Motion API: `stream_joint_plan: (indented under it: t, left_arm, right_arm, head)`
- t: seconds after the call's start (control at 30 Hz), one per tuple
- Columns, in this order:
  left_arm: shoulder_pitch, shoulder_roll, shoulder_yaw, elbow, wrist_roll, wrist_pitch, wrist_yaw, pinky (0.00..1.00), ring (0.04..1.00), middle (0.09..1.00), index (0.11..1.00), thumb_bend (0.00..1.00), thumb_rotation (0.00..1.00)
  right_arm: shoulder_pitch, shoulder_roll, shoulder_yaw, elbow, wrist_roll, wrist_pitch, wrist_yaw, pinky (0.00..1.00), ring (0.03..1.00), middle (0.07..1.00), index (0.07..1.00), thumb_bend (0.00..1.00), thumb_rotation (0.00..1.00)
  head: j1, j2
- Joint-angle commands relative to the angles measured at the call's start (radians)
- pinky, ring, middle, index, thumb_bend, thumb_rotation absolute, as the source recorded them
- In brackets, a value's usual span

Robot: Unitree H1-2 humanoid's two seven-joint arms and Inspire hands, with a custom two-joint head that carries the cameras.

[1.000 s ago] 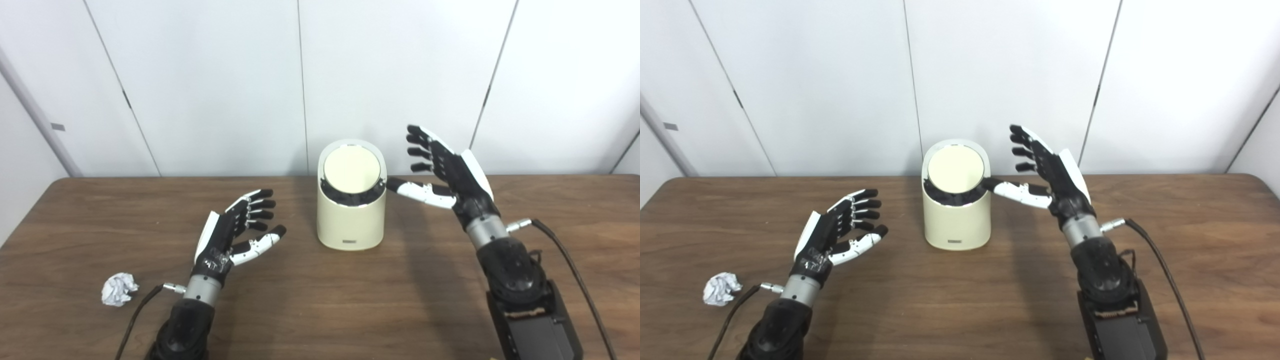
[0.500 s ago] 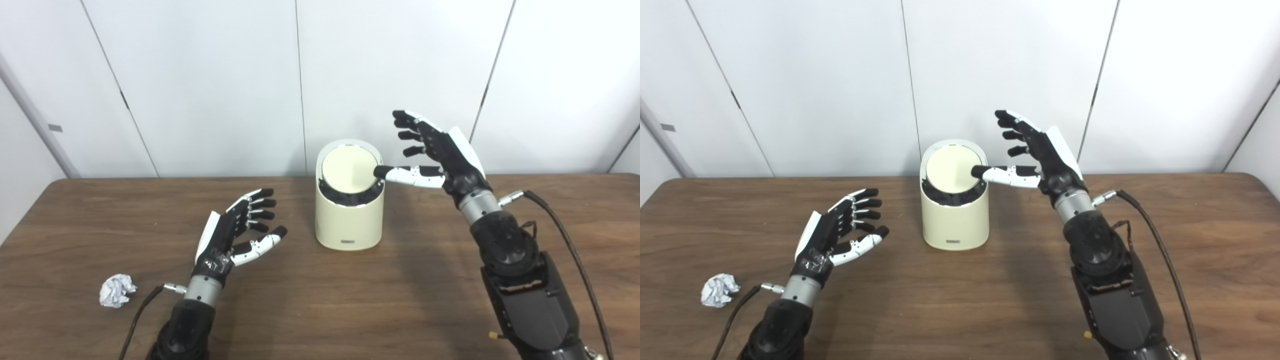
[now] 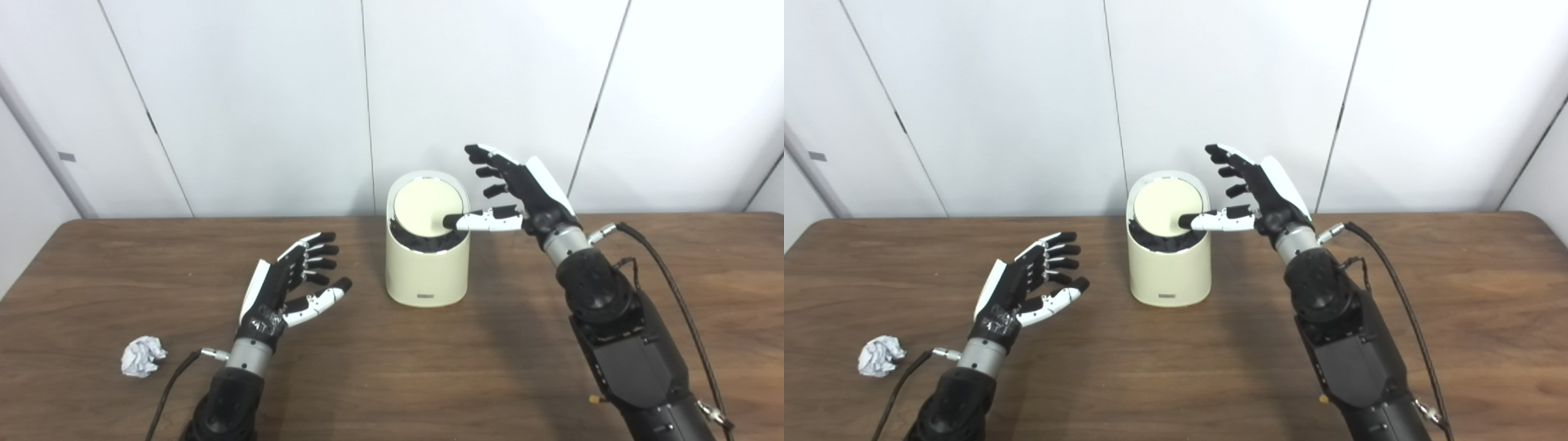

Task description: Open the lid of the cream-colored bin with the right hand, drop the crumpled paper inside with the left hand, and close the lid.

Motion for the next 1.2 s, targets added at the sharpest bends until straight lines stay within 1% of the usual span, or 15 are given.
stream_joint_plan:
  t: [0.0,0.23,0.4,0.47,0.6,0.8,0.9,1.03,1.17]
  left_arm:
    - [-0.024,0.004,0.005,-0.027,-0.005,-0.028,0.009,0.62,0.712,0.768,0.821,0.6,0.18]
    - [-0.024,0.005,0.007,-0.024,-0.014,-0.031,0.004,0.61,0.711,0.769,0.821,0.6,0.17]
    - [-0.023,0.007,0.006,-0.027,-0.005,-0.025,0.008,0.64,0.718,0.768,0.82,0.6,0.17]
    - [-0.025,0.006,0.006,-0.024,-0.007,-0.028,0.008,0.64,0.718,0.766,0.818,0.6,0.17]
    - [-0.024,0.003,0.005,-0.032,-0.008,-0.023,0.008,0.63,0.717,0.769,0.82,0.6,0.17]
    - [-0.019,0.002,0.005,-0.038,-0.009,-0.021,0.006,0.62,0.715,0.769,0.822,0.6,0.16]
    - [-0.017,0.001,0.005,-0.038,-0.013,-0.021,0.004,0.61,0.713,0.769,0.824,0.59,0.15]
    - [-0.015,-0.002,0.005,-0.039,-0.015,-0.02,0.005,0.61,0.712,0.766,0.824,0.6,0.15]
    - [-0.013,-0.004,0.003,-0.041,-0.01,-0.019,0.008,0.61,0.71,0.766,0.822,0.6,0.15]
  right_arm:
    - [-0.06,0.002,-0.001,0.0,-0.012,-0.017,-0.019,0.72,0.845,0.863,0.867,0.83,0.29]
    - [-0.081,0.013,-0.004,0.055,-0.011,-0.032,-0.026,0.72,0.854,0.871,0.869,0.82,0.29]
    - [-0.092,0.017,0.003,0.07,-0.026,-0.022,-0.028,0.66,0.828,0.872,0.867,0.83,0.3]
    - [-0.096,0.02,0.012,0.074,-0.035,-0.016,-0.025,0.65,0.821,0.875,0.866,0.83,0.31]
    - [-0.102,0.025,0.03,0.071,-0.051,0.011,-0.01,0.66,0.83,0.881,0.868,0.84,0.32]
    - [-0.11,0.032,0.045,0.088,-0.05,0.004,-0.006,0.68,0.845,0.884,0.869,0.83,0.3]
    - [-0.116,0.033,0.057,0.097,-0.065,0.007,-0.009,0.69,0.847,0.883,0.87,0.83,0.3]
    - [-0.119,0.036,0.069,0.095,-0.076,0.02,-0.001,0.68,0.847,0.885,0.872,0.83,0.3]
    - [-0.116,0.034,0.078,0.103,-0.074,0.005,0.003,0.66,0.843,0.891,0.876,0.83,0.31]
  head:
    - [0.001,0.0]
    - [0.004,0.001]
    - [0.0,0.004]
    - [0.0,0.004]
    - [0.005,0.009]
    - [0.007,0.011]
    - [0.005,0.014]
    - [0.005,0.017]
    - [0.008,0.02]
